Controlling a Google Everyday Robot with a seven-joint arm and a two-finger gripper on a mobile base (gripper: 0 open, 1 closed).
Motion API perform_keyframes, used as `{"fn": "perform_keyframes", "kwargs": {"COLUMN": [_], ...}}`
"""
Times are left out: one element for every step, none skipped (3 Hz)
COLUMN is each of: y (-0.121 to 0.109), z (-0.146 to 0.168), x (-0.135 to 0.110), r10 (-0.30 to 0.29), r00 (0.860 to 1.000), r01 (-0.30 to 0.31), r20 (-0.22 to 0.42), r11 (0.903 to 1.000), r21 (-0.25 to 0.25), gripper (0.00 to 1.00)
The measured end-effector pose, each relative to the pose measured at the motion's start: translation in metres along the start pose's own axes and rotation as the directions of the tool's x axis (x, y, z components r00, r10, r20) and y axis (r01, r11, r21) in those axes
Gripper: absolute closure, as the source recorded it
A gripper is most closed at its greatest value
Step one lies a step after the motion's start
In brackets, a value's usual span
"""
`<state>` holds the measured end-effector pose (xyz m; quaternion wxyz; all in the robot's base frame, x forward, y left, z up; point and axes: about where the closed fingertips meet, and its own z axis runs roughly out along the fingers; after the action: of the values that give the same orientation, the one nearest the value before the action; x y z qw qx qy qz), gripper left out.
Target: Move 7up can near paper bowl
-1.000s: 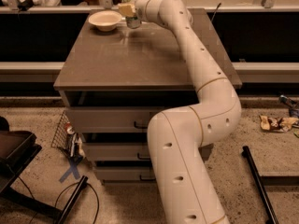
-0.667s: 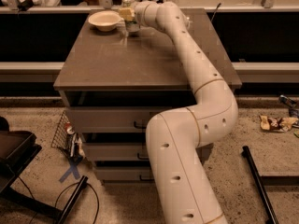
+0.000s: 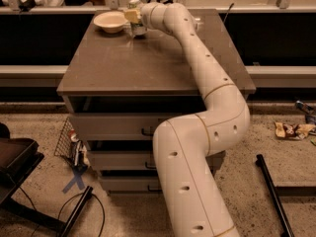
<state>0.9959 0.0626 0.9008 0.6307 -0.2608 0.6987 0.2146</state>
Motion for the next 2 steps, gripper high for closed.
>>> {"fn": "perform_keyframes", "kwargs": {"y": [0.0023,0.0044], "z": [0.0022,0.0042], "x": [0.0015,0.0031], "r10": [0.001,0.001], "r00": [1.000,1.000], "r01": [-0.001,-0.001], "r20": [-0.002,-0.004], "r11": [1.0000,1.0000], "r21": [-0.003,-0.006], "gripper": [0.40,0.17]}}
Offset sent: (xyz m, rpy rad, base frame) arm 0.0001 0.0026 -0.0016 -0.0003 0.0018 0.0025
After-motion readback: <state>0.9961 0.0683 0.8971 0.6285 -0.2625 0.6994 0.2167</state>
